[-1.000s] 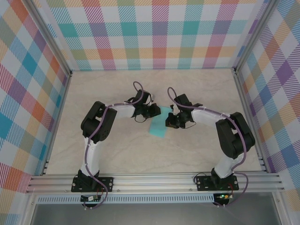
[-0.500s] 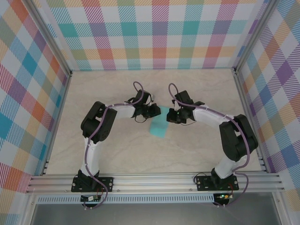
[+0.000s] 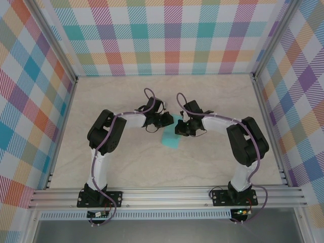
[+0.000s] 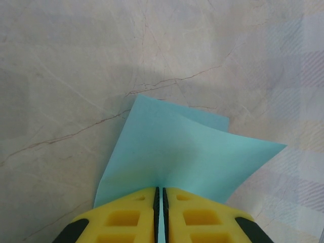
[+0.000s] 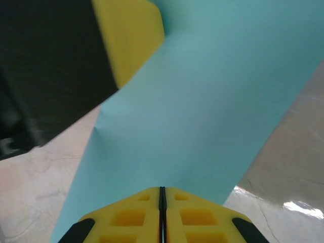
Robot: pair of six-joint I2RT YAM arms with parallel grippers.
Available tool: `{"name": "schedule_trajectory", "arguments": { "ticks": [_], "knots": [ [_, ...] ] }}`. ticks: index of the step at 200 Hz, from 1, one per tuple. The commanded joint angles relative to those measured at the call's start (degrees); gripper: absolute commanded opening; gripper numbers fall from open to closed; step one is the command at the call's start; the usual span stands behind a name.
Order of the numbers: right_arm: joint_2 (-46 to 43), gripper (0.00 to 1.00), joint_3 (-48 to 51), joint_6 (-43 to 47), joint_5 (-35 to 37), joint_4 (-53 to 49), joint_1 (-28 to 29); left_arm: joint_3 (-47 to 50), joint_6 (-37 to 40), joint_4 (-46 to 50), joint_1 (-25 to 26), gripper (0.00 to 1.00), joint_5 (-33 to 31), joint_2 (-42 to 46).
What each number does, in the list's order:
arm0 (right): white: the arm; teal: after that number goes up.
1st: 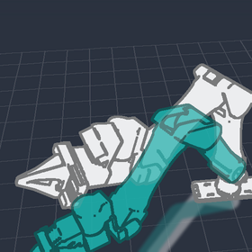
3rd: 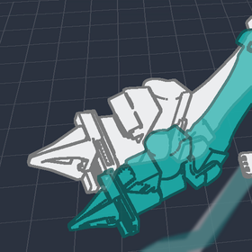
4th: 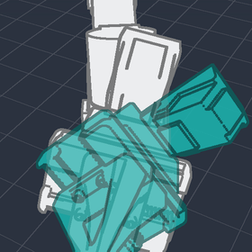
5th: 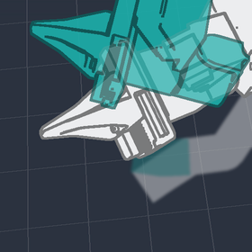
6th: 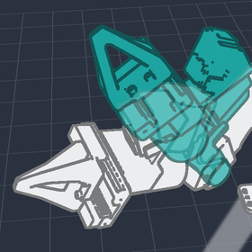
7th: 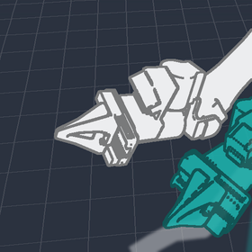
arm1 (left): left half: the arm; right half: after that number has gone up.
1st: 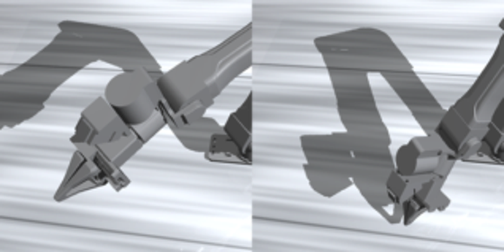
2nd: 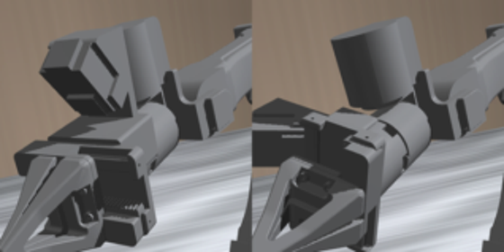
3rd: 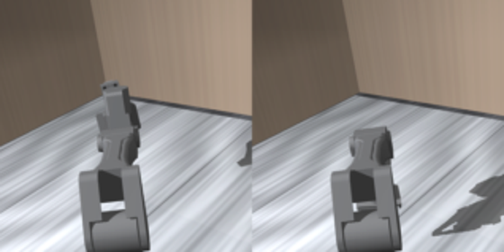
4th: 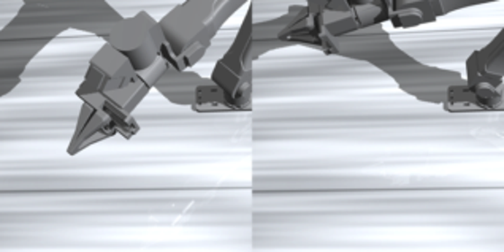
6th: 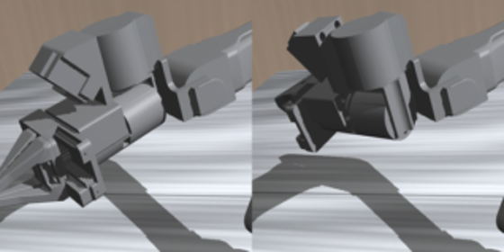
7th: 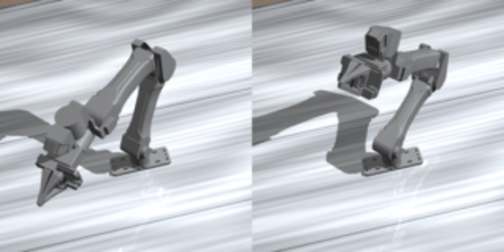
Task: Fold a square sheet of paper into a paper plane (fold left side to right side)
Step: Hold the square sheet of paper at the center of the table, then first fold the square sheet of paper in half at the center of the table.
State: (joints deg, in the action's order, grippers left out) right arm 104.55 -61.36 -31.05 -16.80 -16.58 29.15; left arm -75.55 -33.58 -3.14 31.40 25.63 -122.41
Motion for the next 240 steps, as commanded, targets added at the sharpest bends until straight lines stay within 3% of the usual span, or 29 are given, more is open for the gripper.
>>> {"name": "schedule_trajectory", "arguments": {
  "ticks": [1, 89, 176, 240],
  "knots": [
    [2.17, 0.1, -1.65, -0.53, -1.2, -1.47, 0.13, 0.99, 0.46, 4.6, 0.94, 0.13, -1.97, 0.26],
    [9.16, 0.1, -2.01, 3.24, 4.54, -12.31, 0.26, -5.73, 1.25, 8.77, 0.69, 0.14, -2.99, -1.15],
    [10.58, 0.09, -2.06, 4.06, 5.28, -13.26, 0.21, -13.66, 1.03, 10.78, -0.33, 0.14, -2.05, -7.38],
    [10.07, 0.09, -2.09, 4.77, 7.19, -15.12, 0.22, -15.38, 2.13, 15.05, -2.29, 0.14, -10.28, -8.78]
  ]
}}
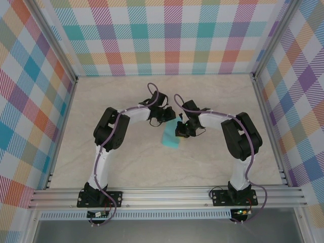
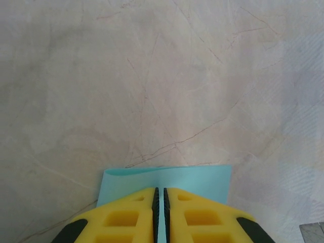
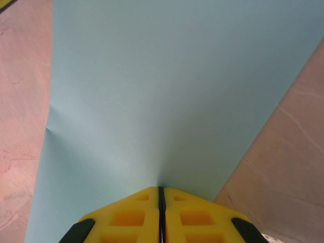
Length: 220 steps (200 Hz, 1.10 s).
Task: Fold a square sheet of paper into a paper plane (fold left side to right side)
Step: First fold the square sheet of paper in half at the center of the table, then hold the square sheet of paper at the center of the table.
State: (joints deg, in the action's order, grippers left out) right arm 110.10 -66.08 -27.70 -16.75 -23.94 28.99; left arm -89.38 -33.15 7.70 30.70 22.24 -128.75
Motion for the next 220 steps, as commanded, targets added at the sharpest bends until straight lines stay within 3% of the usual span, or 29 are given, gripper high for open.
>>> {"name": "schedule_trajectory", "arguments": {
  "ticks": [1, 50, 143, 189, 220],
  "knots": [
    [4.51, 0.09, 2.63, 1.42, 7.16, -7.72, 0.41, -1.65, 1.77, 4.31, -1.6, 0.14, -7.14, -2.5],
    [3.89, 0.09, 3.13, 1.56, 6.94, -7.62, 0.46, -5.62, 3.06, 5.48, -2.03, 0.14, -11.84, -4.27],
    [2.75, 0.09, 3.51, 1.33, 6.38, -7.46, 0.63, -18.76, 3.11, 11.99, -4.95, 0.15, -10.45, -8.7],
    [2.31, 0.09, 3.26, 1.23, 5.68, -6.86, 0.8, -5.8, 4.8, 7.68, -5.57, 0.18, -10.0, 6.08],
    [2.22, 0.09, 3.15, 1.22, 5.78, -6.66, 1.0, 9.08, 1.11, -2.5, -4.02, 0.19, -1.7, 14.53]
  ]
}}
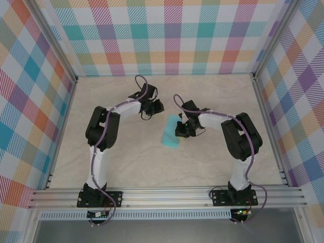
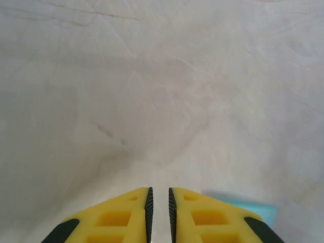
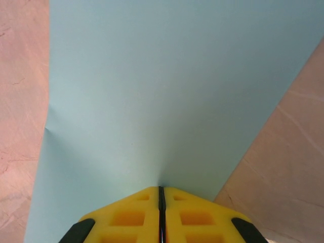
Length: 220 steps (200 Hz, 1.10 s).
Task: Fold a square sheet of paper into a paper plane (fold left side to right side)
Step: Hold the square sheet of paper at the center of the table.
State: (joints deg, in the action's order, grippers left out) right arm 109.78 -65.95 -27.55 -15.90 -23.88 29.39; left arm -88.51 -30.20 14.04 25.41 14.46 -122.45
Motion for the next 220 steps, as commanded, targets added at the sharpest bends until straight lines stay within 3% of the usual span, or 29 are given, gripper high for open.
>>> {"name": "schedule_trajectory", "arguments": {
  "ticks": [1, 32, 76, 129, 174, 220],
  "knots": [
    [2.55, 0.09, 3.02, 1.04, 4.92, -6.67, 0.64, 8.59, -1.95, -9.16, 1.38, 0.19, 6.36, 8.39],
    [2.2, 0.09, 3.38, 0.57, 4.24, -5.56, 0.58, 17.21, -5.37, -15.6, 4.81, 0.18, 10.85, 9.16],
    [2.72, 0.09, 2.76, 0.34, 3.86, -5.83, 0.76, 18.55, -6.02, -17.17, 7.35, 0.18, 12.3, 5.04],
    [0.12, 0.09, 2.64, 0.57, 1.44, -3.81, 0.35, 21.57, -4.41, -15.02, 7.94, 0.17, 8.15, 4.92],
    [-6.13, 0.09, -0.46, -0.73, -6.84, 1.27, -6.15, 23.11, -4.26, -15.49, 8.85, 0.17, 7.32, 4.2],
    [-0.18, 0.08, -8.96, -1.78, -10.11, 3.76, -7.49, 23.4, -3.73, -14.71, 9.04, 0.16, 6.02, 5.03]
  ]
}}
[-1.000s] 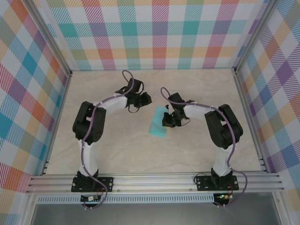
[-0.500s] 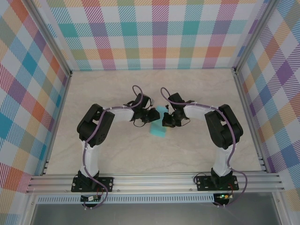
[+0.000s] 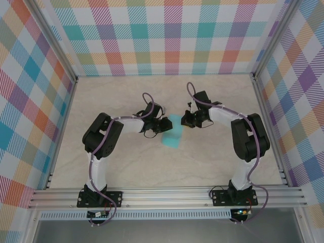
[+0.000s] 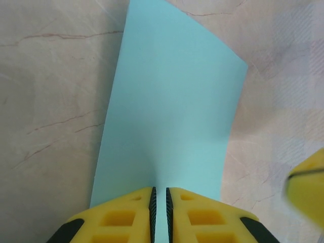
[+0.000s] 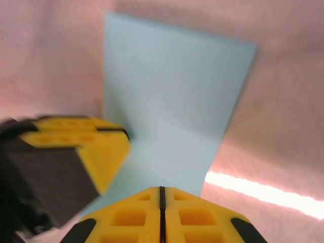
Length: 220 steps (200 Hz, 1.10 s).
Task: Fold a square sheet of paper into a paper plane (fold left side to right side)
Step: Hold the square sheet of paper at the center of the table, then first fold the square sheet of paper in half at the center of the table.
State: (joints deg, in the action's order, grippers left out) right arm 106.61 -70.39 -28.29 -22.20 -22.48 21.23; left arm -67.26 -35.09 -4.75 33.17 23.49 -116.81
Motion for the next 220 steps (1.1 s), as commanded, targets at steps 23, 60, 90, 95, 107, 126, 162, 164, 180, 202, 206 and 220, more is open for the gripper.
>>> {"name": "schedule_trajectory", "arguments": {
  "ticks": [23, 60, 90, 95, 107, 126, 162, 164, 180, 202, 206, 220],
  "knots": [
    [6.94, 0.08, -7.51, -1.6, -4.03, 2.61, 0.83, 2.06, 1.3, 4.26, 1.4, 0.16, -3.16, -0.43],
    [13.89, 0.08, -12.81, -1.52, -3.84, -0.29, 2.22, 2.09, 2.16, 5.14, 1.45, 0.16, -3.63, 0.1],
    [17.37, 0.08, -16.3, -0.87, 0.53, -6.35, 2.98, 2.99, 3.28, 5.21, 1.44, 0.15, -3.11, 1.48],
    [17.8, 0.08, -17.04, -0.65, 1.58, -7.79, 3.02, 3.16, 3.58, 5.42, 1.39, 0.15, -2.97, 1.73],
    [18.51, 0.08, -17.73, -0.31, 3.1, -9.84, 3.02, 3.96, 4.55, 5.63, 1.5, 0.15, -2.34, 2.74],
    [19.14, 0.08, -17.85, -0.11, 4.56, -11.59, 3.05, 5.97, 6.12, 5.68, 1.55, 0.15, -1.1, 4.49],
    [19.77, 0.08, -17.9, -0.1, 4.88, -12.24, 3.02, 10.87, 9.49, 6.37, 1.64, 0.15, 1.77, 7.79],
    [19.82, 0.08, -17.88, -0.14, 4.88, -12.24, 3.02, 11.22, 9.57, 6.43, 1.57, 0.15, 1.81, 8.0],
    [20.0, 0.08, -17.93, -0.09, 4.88, -12.36, 3.11, 13.69, 10.09, 6.47, 1.72, 0.15, 2.73, 9.34],
    [20.23, 0.08, -18.12, 0.07, 4.88, -12.55, 3.06, 17.07, 10.13, 6.66, 1.97, 0.15, 3.23, 11.17],
    [20.35, 0.08, -18.12, 0.08, 4.88, -12.61, 3.11, 17.69, 10.29, 6.73, 1.99, 0.15, 3.28, 11.55],
    [20.36, 0.08, -18.2, 0.23, 4.84, -12.53, 3.17, 19.6, 10.22, 6.61, 2.37, 0.15, 3.32, 12.82]
  ]
}}
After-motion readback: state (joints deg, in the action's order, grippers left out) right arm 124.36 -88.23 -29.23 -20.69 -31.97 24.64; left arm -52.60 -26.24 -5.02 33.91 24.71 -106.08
